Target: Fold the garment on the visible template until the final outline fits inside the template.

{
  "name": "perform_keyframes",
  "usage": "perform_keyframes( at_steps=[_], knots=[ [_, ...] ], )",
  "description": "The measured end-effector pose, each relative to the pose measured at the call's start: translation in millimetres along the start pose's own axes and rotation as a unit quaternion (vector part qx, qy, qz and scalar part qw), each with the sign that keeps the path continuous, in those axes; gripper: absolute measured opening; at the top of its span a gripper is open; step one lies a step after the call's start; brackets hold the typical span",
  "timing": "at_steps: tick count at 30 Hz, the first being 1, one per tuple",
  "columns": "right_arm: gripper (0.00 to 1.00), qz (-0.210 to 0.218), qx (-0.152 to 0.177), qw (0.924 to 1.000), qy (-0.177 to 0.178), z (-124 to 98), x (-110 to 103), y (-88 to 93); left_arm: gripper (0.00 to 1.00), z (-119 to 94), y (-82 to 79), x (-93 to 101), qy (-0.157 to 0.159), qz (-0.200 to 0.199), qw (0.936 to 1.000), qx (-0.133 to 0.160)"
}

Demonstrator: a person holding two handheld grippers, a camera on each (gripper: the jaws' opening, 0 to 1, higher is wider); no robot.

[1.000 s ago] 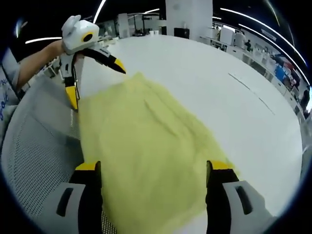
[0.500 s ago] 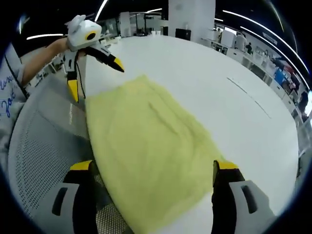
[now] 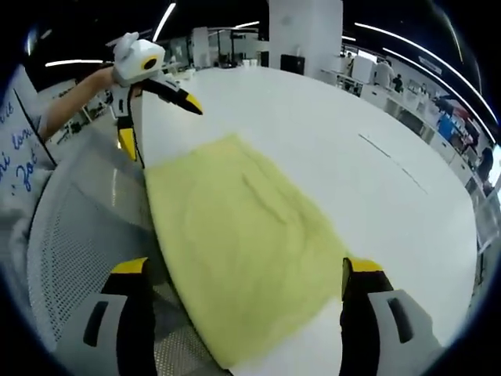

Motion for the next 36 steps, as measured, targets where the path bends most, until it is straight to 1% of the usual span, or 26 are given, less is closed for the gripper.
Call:
perform_keyframes(
  at_steps=[4,6,7,9,10,11,12,13,16,21,24,25,27,28,30,33,34,36],
  knots=[
    [1.00,-0.017,-0.006,0.9998,0.005,-12,0,0.5,0.99,-8,2.6,1.5,-0.008,0.000,0.9999,-0.008],
    [1.00,-0.023,-0.002,0.9997,0.008,-16,-2,-1.1,0.99,-12,0.3,5.7,-0.007,-0.002,1.0000,0.006],
    [1.00,-0.028,0.003,0.9996,0.001,-19,-3,-1.7,0.99,-12,-2.3,8.8,-0.004,0.001,0.9998,0.019],
    [1.00,-0.021,0.008,0.9997,0.001,-21,-2,-1.6,0.99,-12,-5.0,11.5,-0.002,0.006,0.9996,0.029],
    [1.00,-0.023,0.013,0.9996,0.002,-22,-1,-1.3,0.99,-12,-10.5,13.9,0.002,0.036,0.9984,0.043],
    [1.00,-0.024,0.017,0.9995,0.005,-23,-1,-1.3,0.99,-13,-13.4,16.4,0.001,0.050,0.9972,0.056],
    [1.00,-0.022,0.020,0.9995,0.009,-24,0,-1.3,0.99,-15,-11.2,17.8,-0.001,0.039,0.9980,0.048],
    [1.00,-0.016,0.032,0.9992,0.017,-26,1,-3.3,0.99,-16,-10.9,17.9,-0.001,0.036,0.9983,0.047],
    [1.00,0.006,0.052,0.9986,0.012,-33,-4,-7.6,0.99,-18,-6.5,19.6,-0.003,0.031,0.9987,0.040],
    [1.00,0.003,0.061,0.9980,0.015,-43,-10,-9.3,1.00,-22,-1.9,29.0,0.000,0.036,0.9991,0.022],
    [1.00,0.009,0.078,0.9965,0.028,-46,-10,-14.7,1.00,-24,-4.2,31.9,-0.006,0.045,0.9987,0.023],
    [1.00,0.025,0.095,0.9946,0.033,-49,-10,-19.2,1.00,-25,-7.8,32.1,-0.011,0.045,0.9982,0.037],
    [1.00,0.046,0.110,0.9923,0.033,-53,-12,-22.7,1.00,-28,-12.8,34.2,-0.010,0.040,0.9972,0.062],
    [1.00,0.049,0.117,0.9912,0.036,-54,-12,-23.7,1.00,-29,-14.1,35.0,-0.010,0.038,0.9968,0.070],
    [1.00,0.046,0.116,0.9916,0.037,-57,-13,-20.8,1.00,-33,-15.0,36.9,-0.007,0.034,0.9960,0.083],
    [1.00,0.040,0.113,0.9915,0.050,-60,-14,-15.3,1.00,-36,-12.7,40.8,-0.007,0.035,0.9946,0.098],
    [1.00,0.046,0.119,0.9906,0.049,-62,-16,-14.4,1.00,-37,-11.8,42.3,-0.007,0.038,0.9942,0.101],
    [1.00,0.057,0.113,0.9912,0.038,-64,-20,-11.5,1.00,-36,-9.8,45.5,-0.001,0.040,0.9935,0.107]
  ],
)
Point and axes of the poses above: the point that each gripper's makers call its tool centre point, and the gripper's own axes: z roughly forward along the fingers, x roughly to its right, y roughly out of its underside, the point moved 6 cm from there along -z, roughly backward along the fingers, and after that the axes turned 14 degrees about y, right-handed, at the moved point
